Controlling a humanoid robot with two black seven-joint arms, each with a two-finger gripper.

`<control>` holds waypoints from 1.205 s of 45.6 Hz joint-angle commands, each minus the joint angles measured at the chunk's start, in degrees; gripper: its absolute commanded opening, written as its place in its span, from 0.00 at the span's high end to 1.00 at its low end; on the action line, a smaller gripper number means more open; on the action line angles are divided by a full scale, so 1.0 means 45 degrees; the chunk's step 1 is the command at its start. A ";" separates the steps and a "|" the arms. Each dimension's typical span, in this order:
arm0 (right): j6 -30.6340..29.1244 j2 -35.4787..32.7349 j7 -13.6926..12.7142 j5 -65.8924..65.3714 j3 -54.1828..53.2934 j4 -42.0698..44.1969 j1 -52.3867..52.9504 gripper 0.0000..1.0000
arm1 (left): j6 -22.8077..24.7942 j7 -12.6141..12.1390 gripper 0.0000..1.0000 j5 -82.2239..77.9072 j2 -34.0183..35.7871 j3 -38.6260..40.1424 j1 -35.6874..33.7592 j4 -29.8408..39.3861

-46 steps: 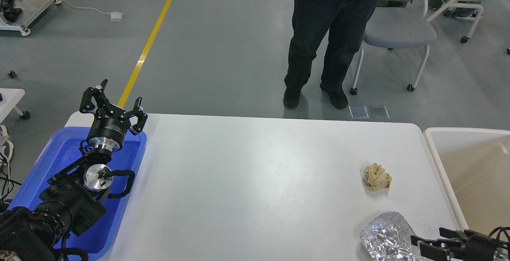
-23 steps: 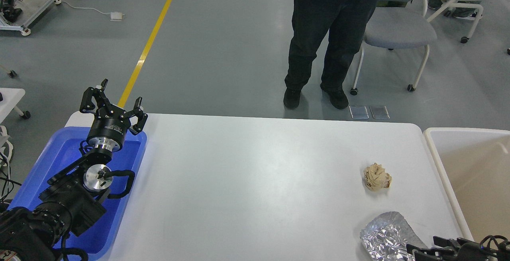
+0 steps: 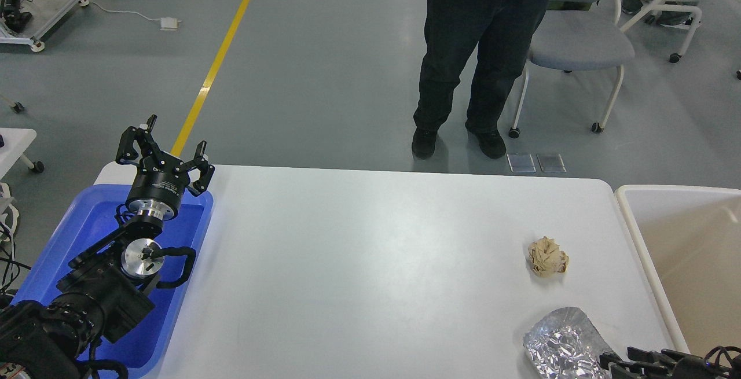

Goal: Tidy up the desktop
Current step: 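Close the right gripper on the silver foil wrapper and lift it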

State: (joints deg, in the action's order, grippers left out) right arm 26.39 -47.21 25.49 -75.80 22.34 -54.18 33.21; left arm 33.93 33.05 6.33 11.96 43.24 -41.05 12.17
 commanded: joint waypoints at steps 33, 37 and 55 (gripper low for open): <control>0.0211 -0.2554 0.3144 0.1396 0.0173 -0.2333 0.1448 1.00 | 0.0000 -0.0002 0.00 0.0000 -0.0002 0.0000 0.0000 0.0011; -0.0471 -0.3433 0.3203 0.1416 0.0173 -0.3328 0.2150 1.00 | 0.0000 -0.0002 0.00 0.0000 -0.0002 0.0000 0.0000 0.0011; -0.2972 -0.6442 0.3515 0.1435 0.0134 -0.5616 0.5295 1.00 | 0.0000 -0.0002 0.00 0.0000 -0.0002 0.0000 0.0000 0.0011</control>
State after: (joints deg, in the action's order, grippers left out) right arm 19.70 -68.81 39.84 -69.66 23.03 -74.68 48.54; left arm 33.91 33.05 6.32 11.95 43.25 -41.05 12.21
